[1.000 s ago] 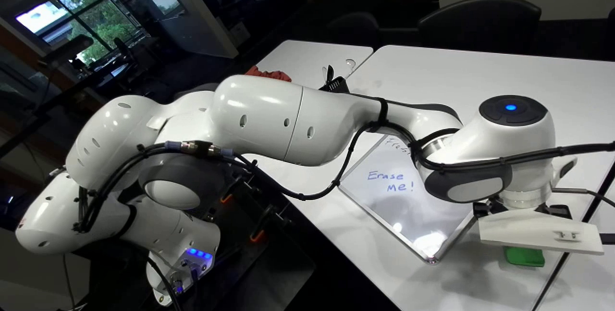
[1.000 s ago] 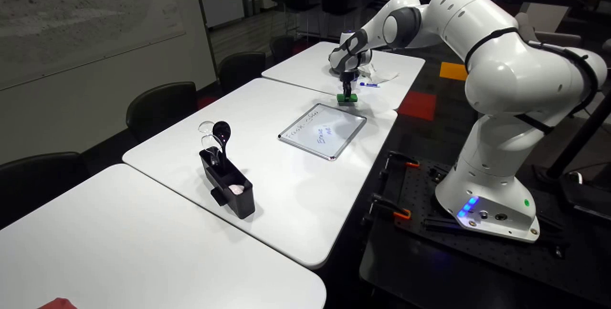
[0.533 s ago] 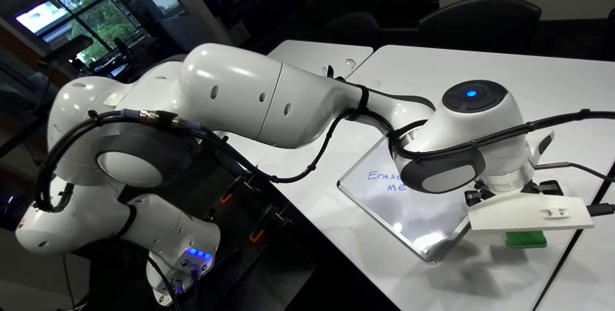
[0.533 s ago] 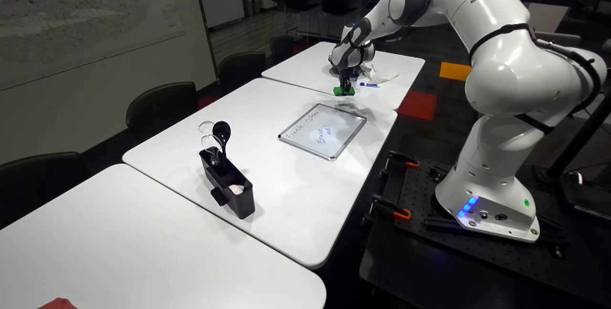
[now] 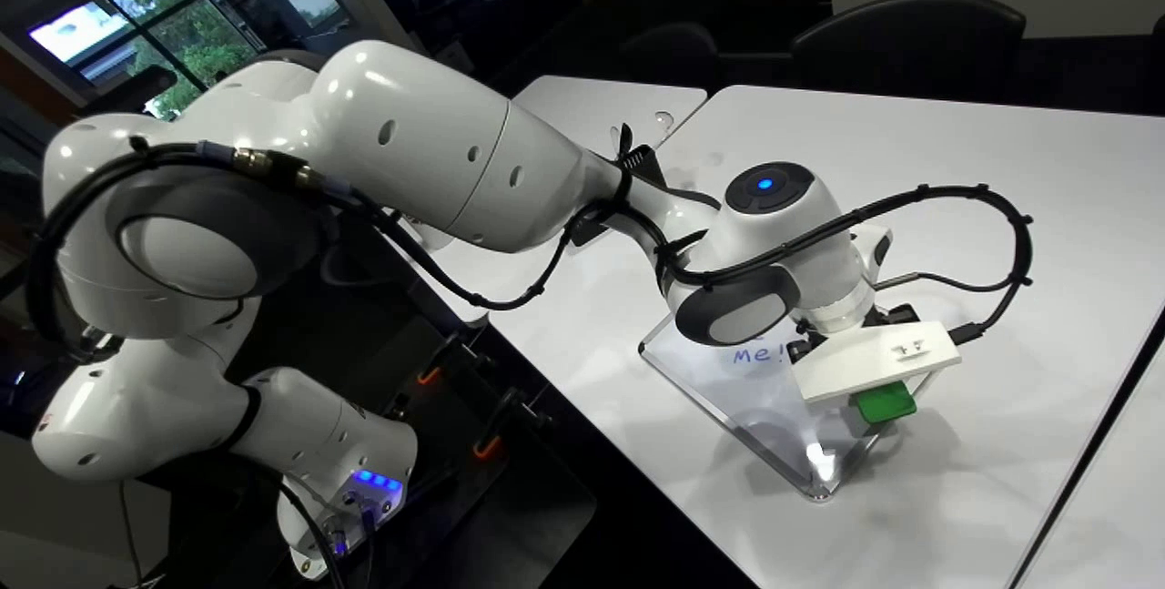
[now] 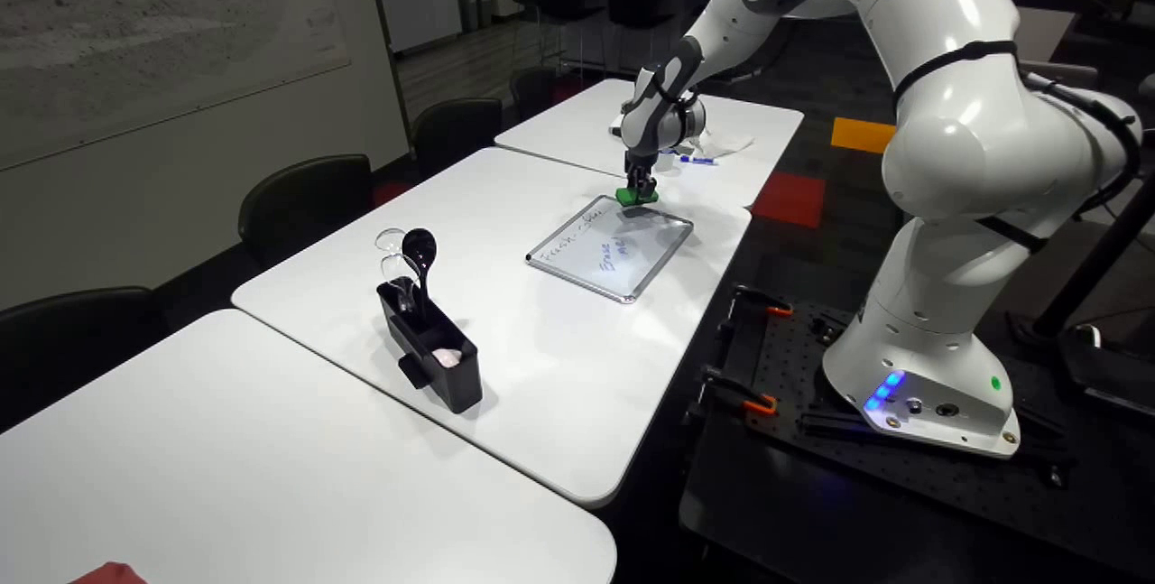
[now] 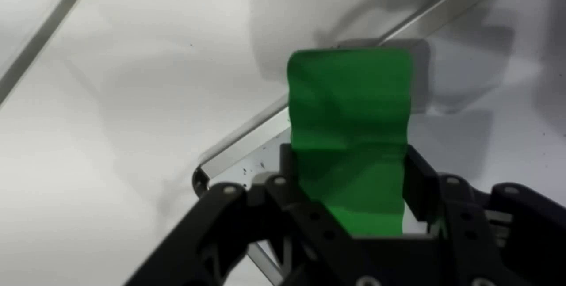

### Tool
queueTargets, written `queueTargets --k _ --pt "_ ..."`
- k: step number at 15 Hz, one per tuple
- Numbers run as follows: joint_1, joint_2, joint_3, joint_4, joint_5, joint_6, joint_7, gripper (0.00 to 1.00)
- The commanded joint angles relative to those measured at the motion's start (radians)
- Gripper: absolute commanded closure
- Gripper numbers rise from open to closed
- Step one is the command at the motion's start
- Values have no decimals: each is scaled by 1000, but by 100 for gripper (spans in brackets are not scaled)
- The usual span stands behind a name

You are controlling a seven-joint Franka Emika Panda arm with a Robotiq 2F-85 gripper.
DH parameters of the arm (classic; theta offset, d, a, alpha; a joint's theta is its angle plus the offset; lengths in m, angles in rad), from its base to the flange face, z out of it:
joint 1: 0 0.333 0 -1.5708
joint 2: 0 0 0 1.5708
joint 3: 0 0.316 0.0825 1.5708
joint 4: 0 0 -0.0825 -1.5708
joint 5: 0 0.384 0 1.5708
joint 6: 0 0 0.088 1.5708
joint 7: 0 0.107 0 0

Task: Use the green eraser to wipe the whiteboard

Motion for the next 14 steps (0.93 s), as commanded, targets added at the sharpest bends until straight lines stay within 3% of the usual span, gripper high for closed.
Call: queueTargets --k 1,2,3,4,9,10,14 --pt "42 -151 -3 -238 -31 63 -20 67" --pt "53 -181 -7 -284 -41 77 -21 67" --pt "45 -69 -5 -134 -12 35 -6 67" --pt "52 -83 -6 -158 -11 37 -5 42" --pt "47 -69 -7 -143 -11 37 -4 42" --pt "31 -61 13 -140 1 33 -10 67" --pt "30 -41 67 -151 39 29 -3 67"
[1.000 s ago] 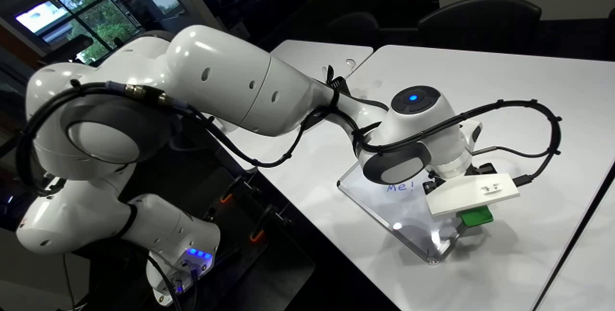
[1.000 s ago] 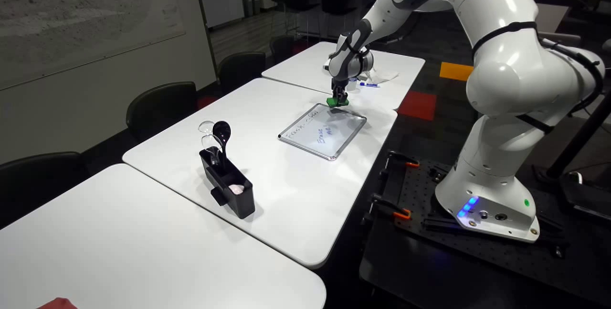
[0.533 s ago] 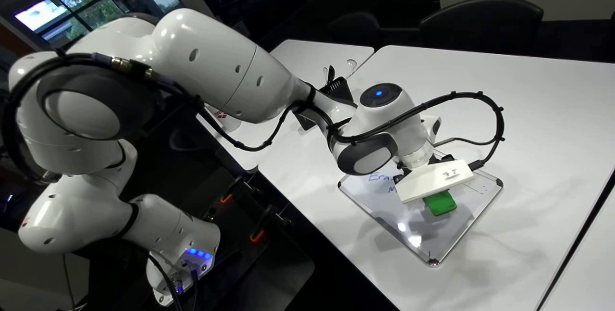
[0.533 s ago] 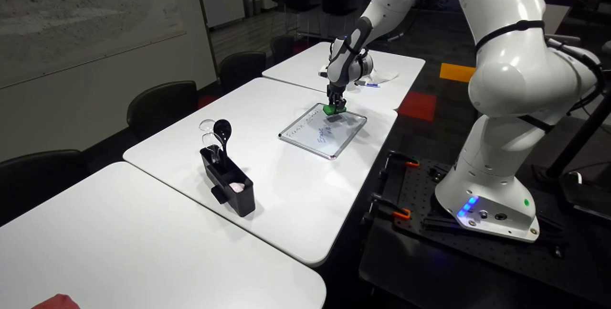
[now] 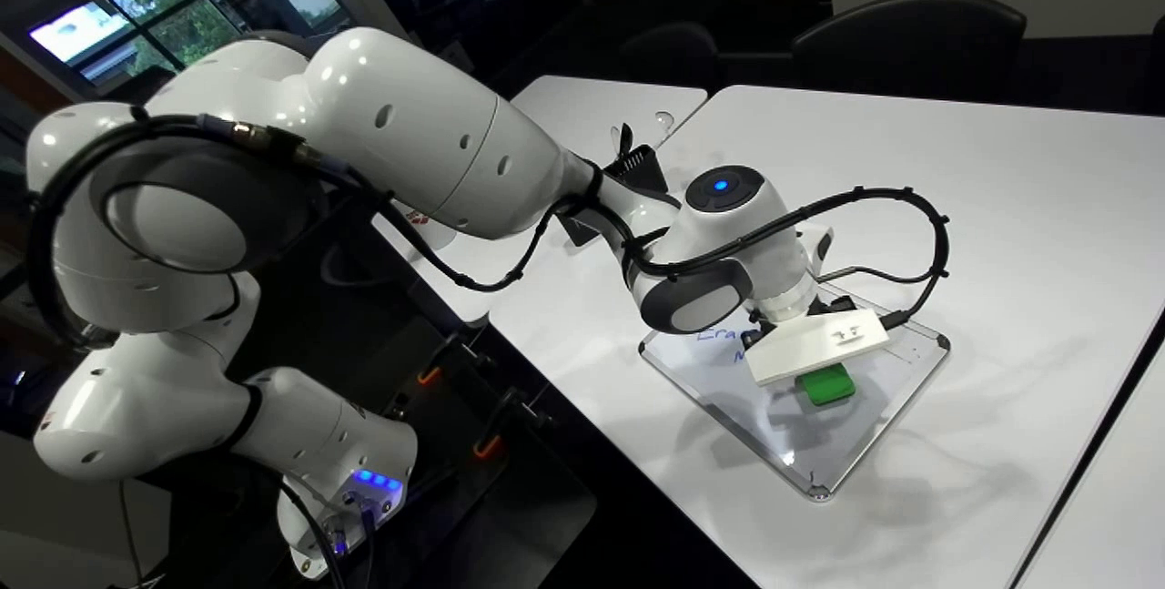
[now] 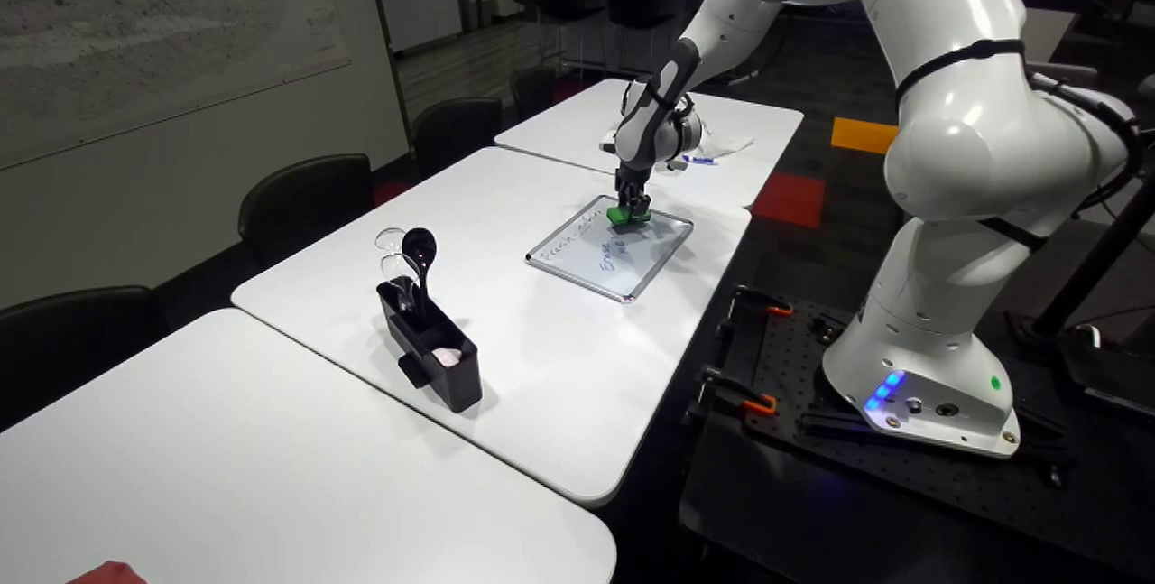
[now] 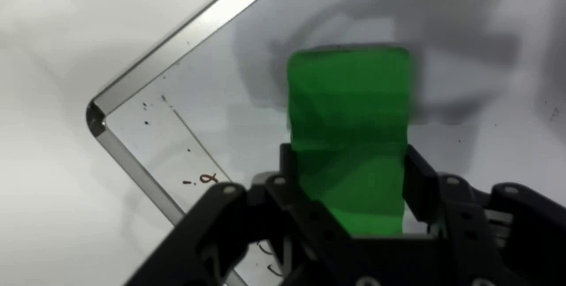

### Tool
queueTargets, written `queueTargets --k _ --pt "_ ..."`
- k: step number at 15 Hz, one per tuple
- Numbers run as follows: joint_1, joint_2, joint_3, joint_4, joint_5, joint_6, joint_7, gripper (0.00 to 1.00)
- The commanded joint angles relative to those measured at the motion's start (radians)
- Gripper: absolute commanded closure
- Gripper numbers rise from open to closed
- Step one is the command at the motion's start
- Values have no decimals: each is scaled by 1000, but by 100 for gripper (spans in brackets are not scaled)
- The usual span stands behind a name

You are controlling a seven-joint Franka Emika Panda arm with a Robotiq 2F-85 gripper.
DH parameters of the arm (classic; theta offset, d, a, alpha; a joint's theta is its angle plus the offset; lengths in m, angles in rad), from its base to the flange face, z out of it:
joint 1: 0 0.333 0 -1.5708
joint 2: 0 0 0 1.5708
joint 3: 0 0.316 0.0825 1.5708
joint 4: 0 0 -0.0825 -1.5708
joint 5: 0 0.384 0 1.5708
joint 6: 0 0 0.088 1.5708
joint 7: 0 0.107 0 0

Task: Use the green eraser to wipe the whiteboard

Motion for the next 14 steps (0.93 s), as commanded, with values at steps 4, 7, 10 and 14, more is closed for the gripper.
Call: queueTargets --k 4,7,10,14 --pt "19 38 61 14 43 -45 4 67" --pt "50 44 47 38 45 -150 5 67" --pt "95 47 14 66 41 -241 6 67" --pt "161 49 -22 66 28 -276 4 67"
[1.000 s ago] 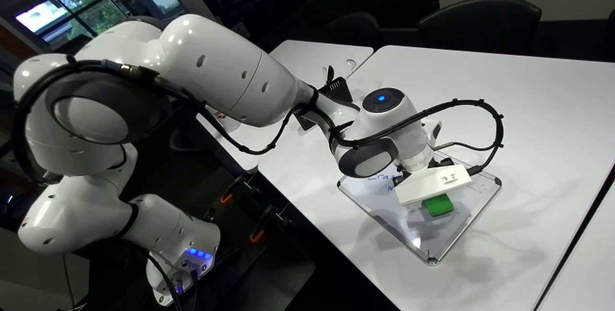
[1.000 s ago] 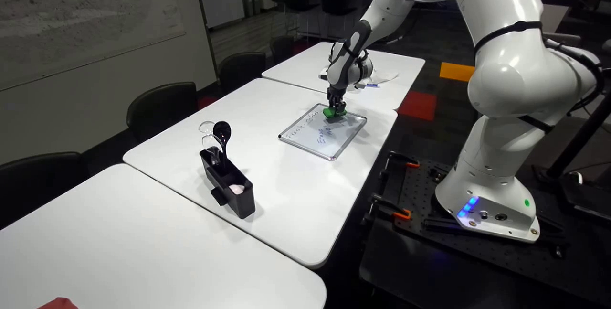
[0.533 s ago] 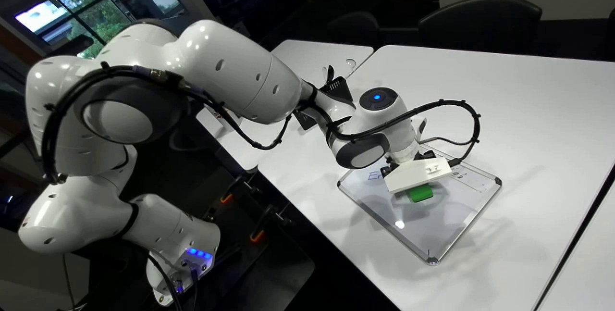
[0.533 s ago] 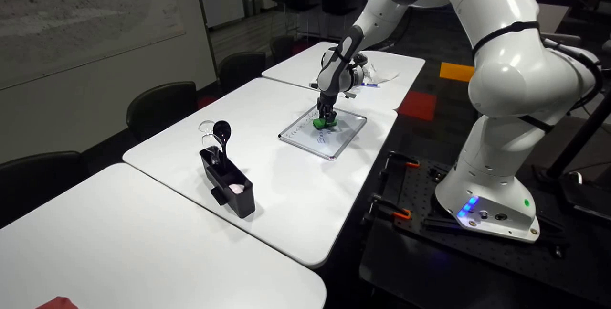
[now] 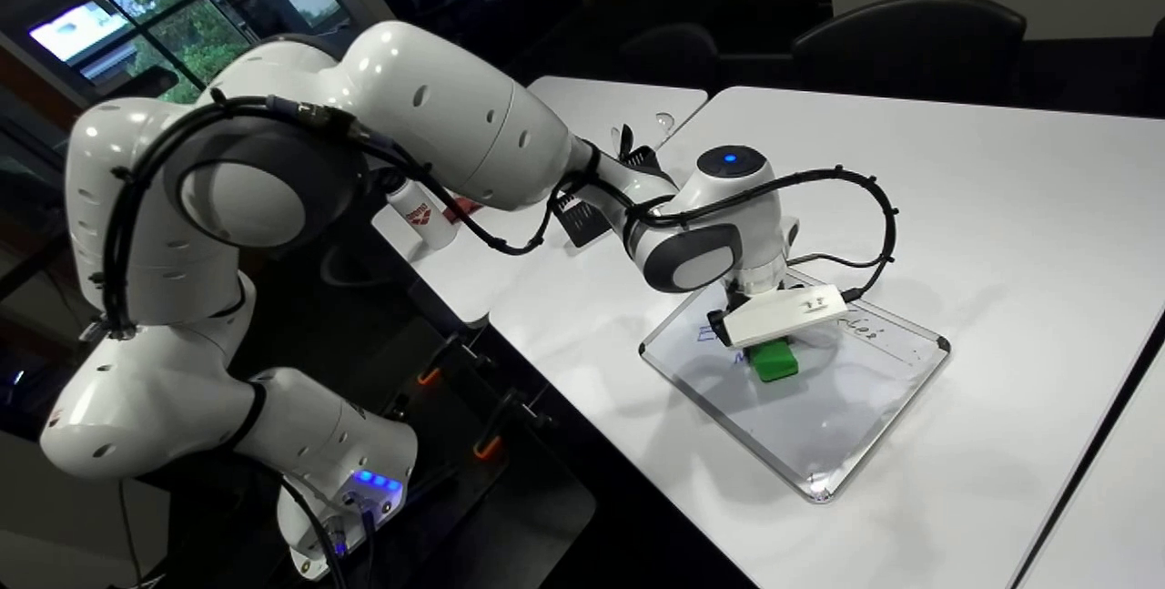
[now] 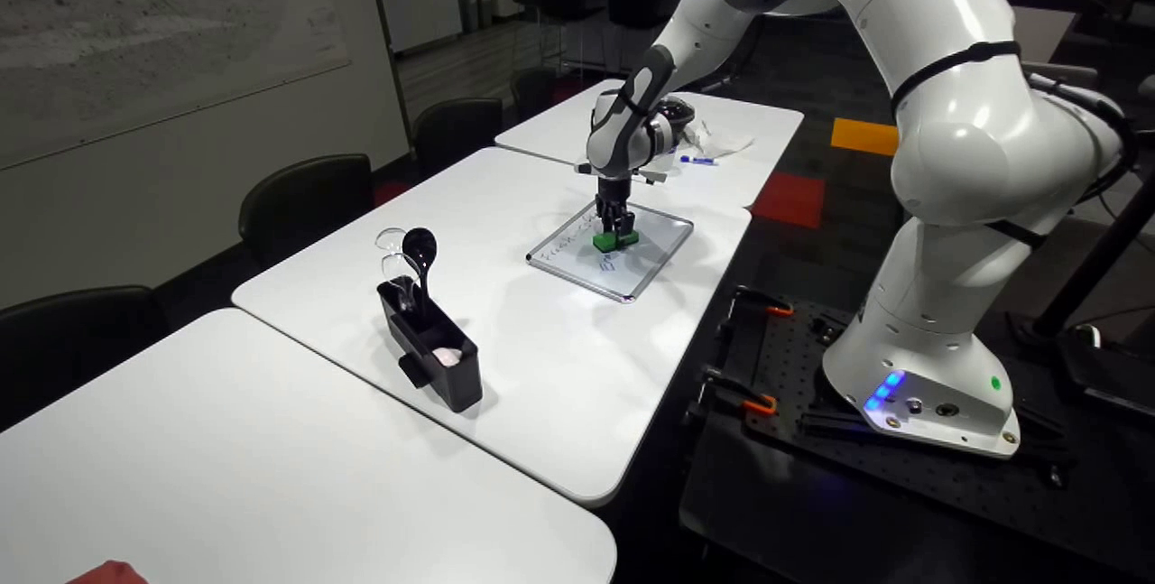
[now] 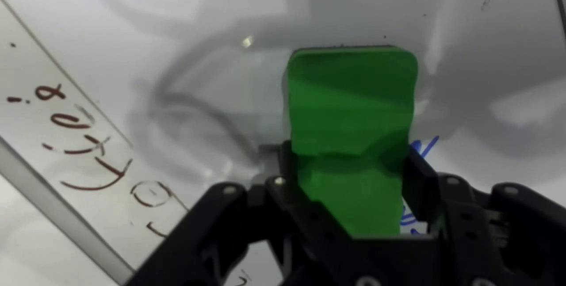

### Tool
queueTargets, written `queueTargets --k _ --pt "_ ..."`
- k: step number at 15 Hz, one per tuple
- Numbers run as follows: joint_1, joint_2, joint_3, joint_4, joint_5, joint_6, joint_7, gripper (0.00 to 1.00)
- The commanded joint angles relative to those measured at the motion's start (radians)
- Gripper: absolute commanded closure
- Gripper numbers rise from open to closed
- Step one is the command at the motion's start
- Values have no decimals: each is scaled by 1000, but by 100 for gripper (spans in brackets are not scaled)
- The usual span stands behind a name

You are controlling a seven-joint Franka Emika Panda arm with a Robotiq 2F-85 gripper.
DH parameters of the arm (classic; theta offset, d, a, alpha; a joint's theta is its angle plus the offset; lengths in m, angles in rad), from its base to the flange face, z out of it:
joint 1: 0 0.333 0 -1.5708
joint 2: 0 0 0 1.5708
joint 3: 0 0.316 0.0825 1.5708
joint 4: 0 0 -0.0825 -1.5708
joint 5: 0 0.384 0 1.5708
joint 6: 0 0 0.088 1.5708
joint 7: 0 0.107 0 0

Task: Use the green eraser to wipe the whiteboard

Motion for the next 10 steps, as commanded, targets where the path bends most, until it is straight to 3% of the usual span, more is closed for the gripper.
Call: queueTargets --k 1,6,10 --pt "79 8 -46 -4 -4 -30 2 67" --pt "164 -22 -98 -107 -34 84 6 67" --pt "123 -27 -74 -215 -31 279 -34 67"
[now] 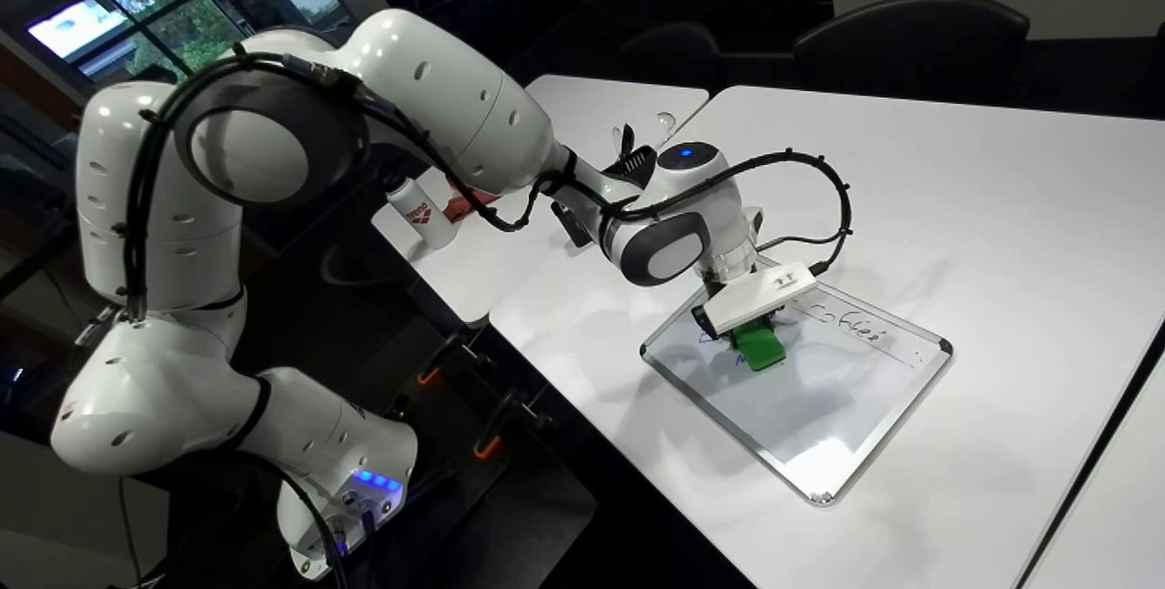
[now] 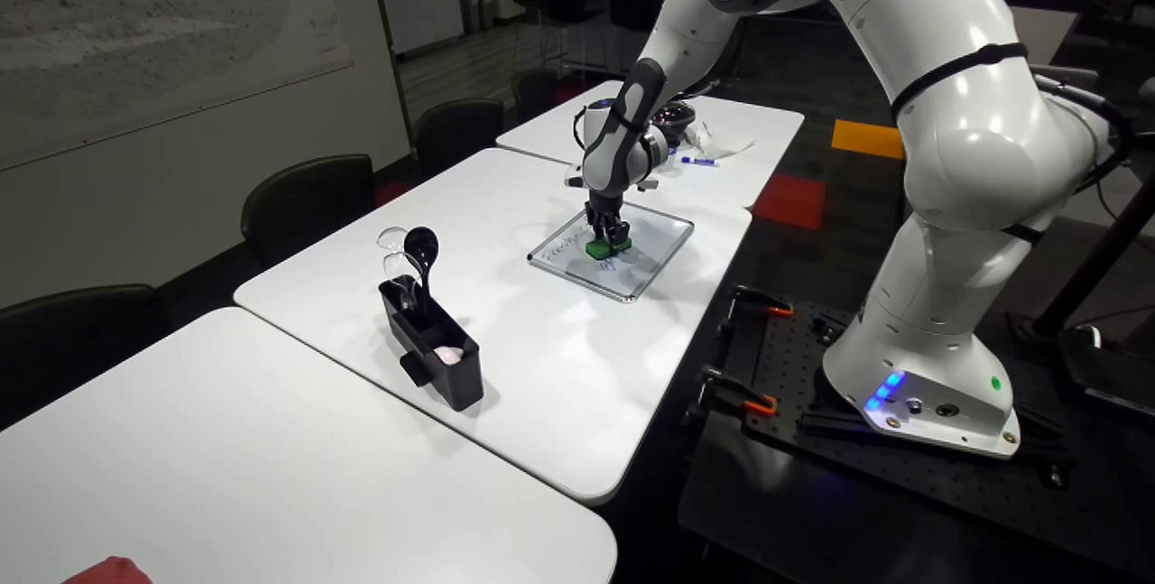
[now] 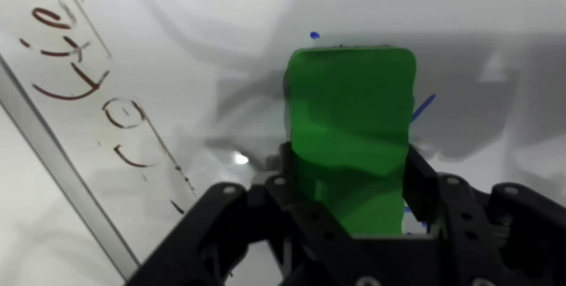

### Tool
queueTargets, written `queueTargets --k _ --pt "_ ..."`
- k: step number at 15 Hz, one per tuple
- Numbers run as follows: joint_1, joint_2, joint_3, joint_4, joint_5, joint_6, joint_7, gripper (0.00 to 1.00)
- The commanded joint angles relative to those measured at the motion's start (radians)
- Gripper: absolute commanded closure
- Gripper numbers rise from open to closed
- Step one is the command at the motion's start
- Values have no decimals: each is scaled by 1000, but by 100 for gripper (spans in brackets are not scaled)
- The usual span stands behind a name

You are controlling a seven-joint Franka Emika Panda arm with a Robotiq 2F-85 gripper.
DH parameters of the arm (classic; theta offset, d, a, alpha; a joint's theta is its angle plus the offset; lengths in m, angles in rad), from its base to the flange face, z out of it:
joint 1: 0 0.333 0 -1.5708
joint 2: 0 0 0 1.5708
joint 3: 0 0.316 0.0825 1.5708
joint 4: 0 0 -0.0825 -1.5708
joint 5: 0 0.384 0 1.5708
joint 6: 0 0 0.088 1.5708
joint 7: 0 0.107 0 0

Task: Use the green eraser to wipe the whiteboard

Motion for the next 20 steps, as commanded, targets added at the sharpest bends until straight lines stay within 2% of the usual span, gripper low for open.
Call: queueTargets --k 1,4,8,11,14,20 --pt "-43 -1 27 -139 -7 182 -38 67" --pt "-113 -13 93 -204 -14 241 -93 67" --pt "-193 -39 184 -260 -22 193 -180 67" --pt "-195 -47 190 -282 -20 181 -200 67" --pt "-169 -41 152 -260 -13 192 -167 67" --pt "-215 -6 150 -174 31 153 -154 67"
